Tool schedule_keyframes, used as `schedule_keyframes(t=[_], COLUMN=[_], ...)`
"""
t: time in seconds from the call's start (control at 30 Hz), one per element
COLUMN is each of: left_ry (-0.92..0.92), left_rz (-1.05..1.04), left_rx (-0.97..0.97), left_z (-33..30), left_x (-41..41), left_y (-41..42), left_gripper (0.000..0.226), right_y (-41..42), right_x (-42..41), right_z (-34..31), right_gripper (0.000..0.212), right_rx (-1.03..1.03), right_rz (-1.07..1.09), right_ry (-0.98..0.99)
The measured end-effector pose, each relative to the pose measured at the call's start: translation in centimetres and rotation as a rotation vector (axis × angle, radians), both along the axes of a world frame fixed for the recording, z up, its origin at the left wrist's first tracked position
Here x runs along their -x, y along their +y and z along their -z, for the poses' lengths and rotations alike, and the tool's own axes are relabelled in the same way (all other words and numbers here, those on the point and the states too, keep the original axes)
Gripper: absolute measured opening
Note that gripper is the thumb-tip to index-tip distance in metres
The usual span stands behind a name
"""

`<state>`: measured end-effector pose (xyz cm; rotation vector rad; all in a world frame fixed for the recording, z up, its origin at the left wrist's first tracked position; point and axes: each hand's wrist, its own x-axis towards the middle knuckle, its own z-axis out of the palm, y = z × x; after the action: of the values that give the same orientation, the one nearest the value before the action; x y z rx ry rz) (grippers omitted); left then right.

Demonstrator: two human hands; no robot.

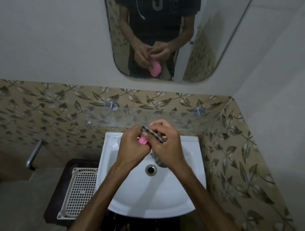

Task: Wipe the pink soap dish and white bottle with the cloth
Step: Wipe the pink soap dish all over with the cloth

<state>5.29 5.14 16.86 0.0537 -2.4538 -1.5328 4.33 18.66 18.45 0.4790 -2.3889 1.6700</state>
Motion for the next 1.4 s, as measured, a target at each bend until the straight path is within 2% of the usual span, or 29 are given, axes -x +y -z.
schedule_keyframes(t=[0.1,0.17,0.2,0.27,0.33,0.53,0.6,0.67,0.7,0.77,0.87,1.0,1.1,1.17,1.3,1.4], left_ry=[0.038,0.131,0.174,0.241,0.271,0.262,0.278,0.174,0.074,-0.113,-0.25,-0.302,-0.313,-0.34,-0.469,-0.565], left_rz=[-0.068,-0.034,-0.013,-0.02,-0.052,-0.09,-0.105,-0.155,-0.206,-0.264,-0.298,-0.391,-0.438,-0.419,-0.362,-0.245], left_rx=[-0.152,-0.184,-0.187,-0.183,-0.194,-0.171,-0.229,-0.462,-0.632,-0.934,-1.177,-1.357,-1.524,-1.596,-1.559,-1.457], left_z=[0.1,-0.1,-0.2,-0.1,0.2,1.3,1.1,0.7,0.5,0.7,1.3,1.5,1.2,0.9,0.6,0.8], left_x=[-0.5,-0.7,-0.7,-0.7,-0.9,-1.2,-1.3,-1.0,-0.8,-0.8,-1.5,-1.5,-0.8,-0.5,-0.2,-0.4], left_y=[0.7,0.8,0.9,1.0,1.2,0.9,0.8,0.5,0.4,0.4,0.5,0.5,0.7,1.0,2.5,3.0], left_gripper=[0.011,0.009,0.015,0.027,0.022,0.03,0.025,0.012,0.018,0.028,0.033,0.031,0.032,0.034,0.03,0.03], right_y=[-0.6,-0.6,-0.5,-0.2,0.3,1.1,1.4,1.5,1.4,1.3,0.9,0.7,-0.7,-1.6,-1.7,-1.5], right_x=[-1.3,-1.3,-1.0,0.1,1.4,3.4,3.6,3.5,3.5,3.6,3.5,2.3,0.3,-1.0,-1.1,-0.7], right_z=[0.6,1.1,1.3,1.5,1.7,1.4,1.1,0.8,0.7,0.3,-0.2,0.1,1.4,2.4,2.7,2.2], right_gripper=[0.01,0.016,0.018,0.014,0.003,0.008,0.006,0.006,0.011,0.015,0.018,0.005,0.011,0.008,0.012,0.01], right_rx=[-0.013,0.035,0.077,0.193,0.277,0.364,0.504,0.758,0.816,0.83,0.848,0.84,0.855,0.899,1.067,0.954], right_rz=[-0.027,-0.009,0.033,0.147,0.218,0.238,0.245,0.205,0.177,0.127,0.068,0.141,0.183,0.171,0.111,0.098], right_ry=[0.092,0.074,0.043,-0.069,-0.197,-0.494,-0.662,-0.828,-0.86,-0.898,-0.99,-0.969,-0.877,-0.864,-0.817,-0.755])
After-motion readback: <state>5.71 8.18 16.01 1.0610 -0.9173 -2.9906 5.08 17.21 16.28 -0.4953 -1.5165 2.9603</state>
